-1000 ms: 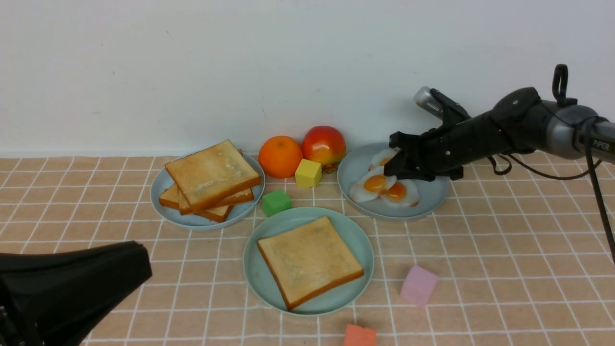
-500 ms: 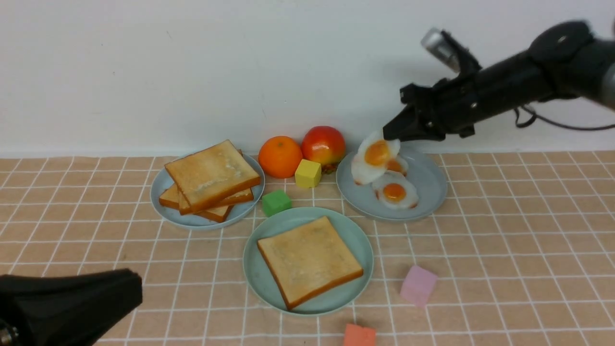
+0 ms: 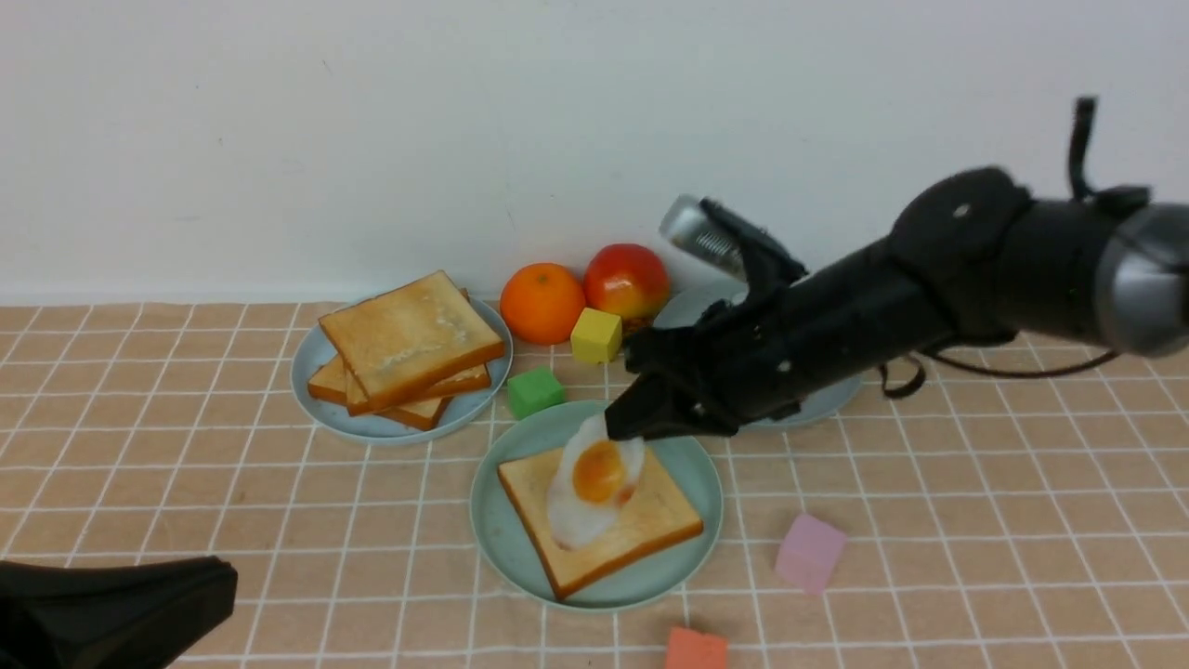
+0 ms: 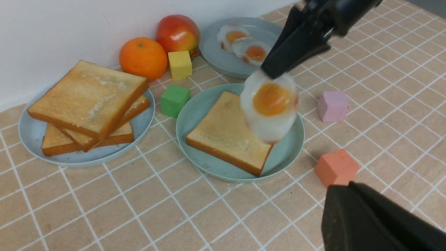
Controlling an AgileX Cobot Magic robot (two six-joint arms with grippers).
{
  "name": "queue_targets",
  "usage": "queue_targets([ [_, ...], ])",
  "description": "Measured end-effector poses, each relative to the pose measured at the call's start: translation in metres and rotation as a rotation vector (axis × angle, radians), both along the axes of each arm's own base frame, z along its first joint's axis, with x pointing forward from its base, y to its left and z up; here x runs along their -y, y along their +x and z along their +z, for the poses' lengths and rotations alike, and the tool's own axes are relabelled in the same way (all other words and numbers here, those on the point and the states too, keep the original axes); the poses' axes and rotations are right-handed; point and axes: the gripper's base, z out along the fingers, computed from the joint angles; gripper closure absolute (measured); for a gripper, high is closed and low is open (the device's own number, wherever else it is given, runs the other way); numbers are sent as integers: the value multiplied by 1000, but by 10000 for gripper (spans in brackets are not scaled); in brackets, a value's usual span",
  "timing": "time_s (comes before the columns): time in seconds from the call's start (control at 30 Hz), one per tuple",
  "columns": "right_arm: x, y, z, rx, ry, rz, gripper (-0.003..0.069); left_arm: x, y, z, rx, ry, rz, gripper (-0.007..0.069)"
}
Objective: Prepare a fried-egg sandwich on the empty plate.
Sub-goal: Use the right arm to place the fried egg on the slice of bread in the middle, then use the left arm to grab a slice of bread
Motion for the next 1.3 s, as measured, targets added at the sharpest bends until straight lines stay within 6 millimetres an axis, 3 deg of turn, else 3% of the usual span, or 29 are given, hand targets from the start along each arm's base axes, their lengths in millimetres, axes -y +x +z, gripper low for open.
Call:
queue_targets([
  [0.03, -1, 5, -13, -11, 5, -17, 594, 0, 0, 0, 0, 0, 0, 638],
  [0.17, 1, 18, -34, -36, 44, -71, 594, 0, 0, 0, 0, 0, 0, 638],
  [0.5, 7, 30, -61, -139, 94, -176, 559, 0, 0, 0, -2, 2, 1, 638],
  [0.6, 10, 29, -65, -158, 66, -169, 443, 0, 0, 0, 1, -1, 0, 638],
  [0.63, 10, 29, -65, -160, 65, -168, 434, 0, 0, 0, 1, -1, -1, 638],
  [0.67, 15, 29, -65, -160, 44, -150, 335, 0, 0, 1, 5, -5, -2, 638],
  [0.73, 20, 29, -62, -154, 29, -140, 286, 0, 0, 0, 1, -9, -2, 638],
  [0.77, 31, 29, -57, -147, 8, -131, 221, 1, 0, 0, -9, -18, -2, 638],
  [0.83, 44, 29, -42, -131, -8, -130, 181, 1, 0, 0, -29, -34, 3, 638],
  [0.87, 50, 29, -38, -126, -19, -127, 177, 2, 0, -1, -42, -40, 7, 638],
  [0.93, 71, 21, -6, -75, -64, -115, 186, 7, 5, -5, -107, -45, 32, 638],
  [1.0, 86, 1, 39, 13, -140, -73, 256, 20, 18, -9, -196, -16, 59, 638],
  [1.1, 96, -26, 76, 85, -226, -30, 368, 35, 33, -7, -247, 21, 72, 638],
  [1.2, 105, -73, 126, 186, -335, 3, 545, 63, 63, 0, -305, 88, 96, 638],
  [1.3, 111, -111, 152, 261, -373, -4, 651, 76, 93, 0, -335, 155, 137, 638],
])
